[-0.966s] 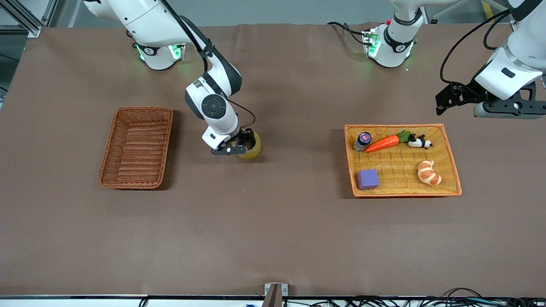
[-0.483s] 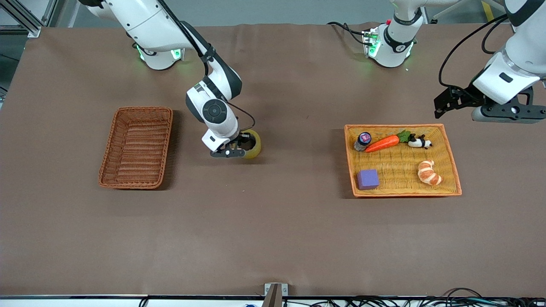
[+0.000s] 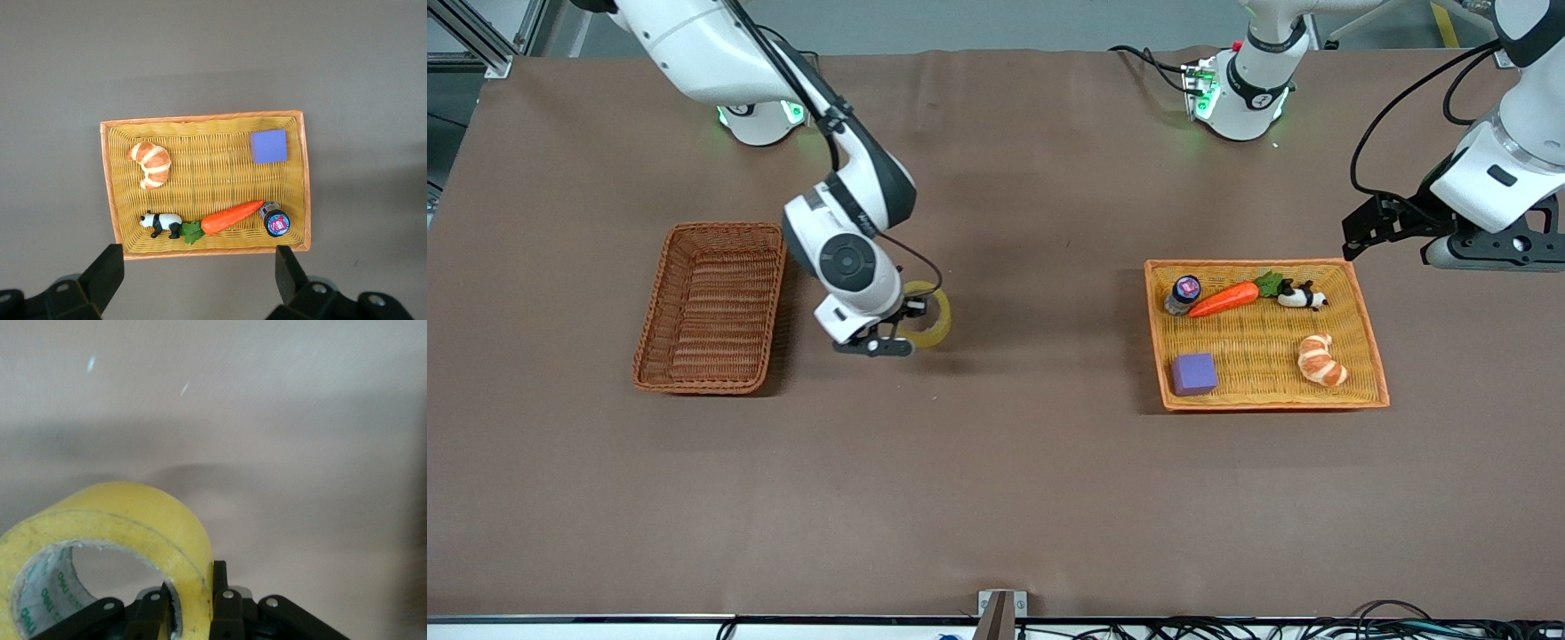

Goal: Move tape to another basket
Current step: 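Carry the tape with the right gripper over the brown basket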

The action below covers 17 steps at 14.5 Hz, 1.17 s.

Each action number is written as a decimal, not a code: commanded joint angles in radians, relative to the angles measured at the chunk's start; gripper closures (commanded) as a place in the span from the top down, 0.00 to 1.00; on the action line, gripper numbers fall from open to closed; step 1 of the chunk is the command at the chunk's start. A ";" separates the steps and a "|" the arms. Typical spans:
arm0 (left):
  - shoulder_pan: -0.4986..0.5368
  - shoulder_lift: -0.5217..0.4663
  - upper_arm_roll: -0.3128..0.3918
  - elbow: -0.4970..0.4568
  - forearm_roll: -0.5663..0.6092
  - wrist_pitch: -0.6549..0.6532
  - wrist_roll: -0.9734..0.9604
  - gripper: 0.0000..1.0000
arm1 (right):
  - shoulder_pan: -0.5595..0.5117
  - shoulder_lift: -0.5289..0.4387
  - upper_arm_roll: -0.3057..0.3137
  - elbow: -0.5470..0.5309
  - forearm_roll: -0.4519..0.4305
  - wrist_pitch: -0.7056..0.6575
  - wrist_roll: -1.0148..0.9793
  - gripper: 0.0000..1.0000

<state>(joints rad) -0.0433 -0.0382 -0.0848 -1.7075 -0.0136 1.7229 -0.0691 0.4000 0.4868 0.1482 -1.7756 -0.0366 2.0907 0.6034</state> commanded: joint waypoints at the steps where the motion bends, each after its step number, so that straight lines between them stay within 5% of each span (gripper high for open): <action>1: -0.021 0.009 0.003 0.016 0.014 -0.023 -0.053 1.00 | -0.029 -0.118 -0.056 -0.021 -0.013 -0.089 -0.117 0.00; 10: -0.052 0.003 0.063 0.009 0.020 -0.032 -0.011 1.00 | -0.046 -0.280 -0.284 -0.159 -0.060 -0.136 -0.419 0.00; 17: -0.046 0.004 0.062 0.008 0.021 -0.032 -0.009 1.00 | -0.062 -0.327 -0.475 -0.430 -0.060 0.087 -0.632 0.01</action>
<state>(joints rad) -0.0804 -0.0316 -0.0304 -1.7076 -0.0132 1.7049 -0.0905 0.3471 0.2222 -0.3049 -2.0949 -0.0832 2.1160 0.0001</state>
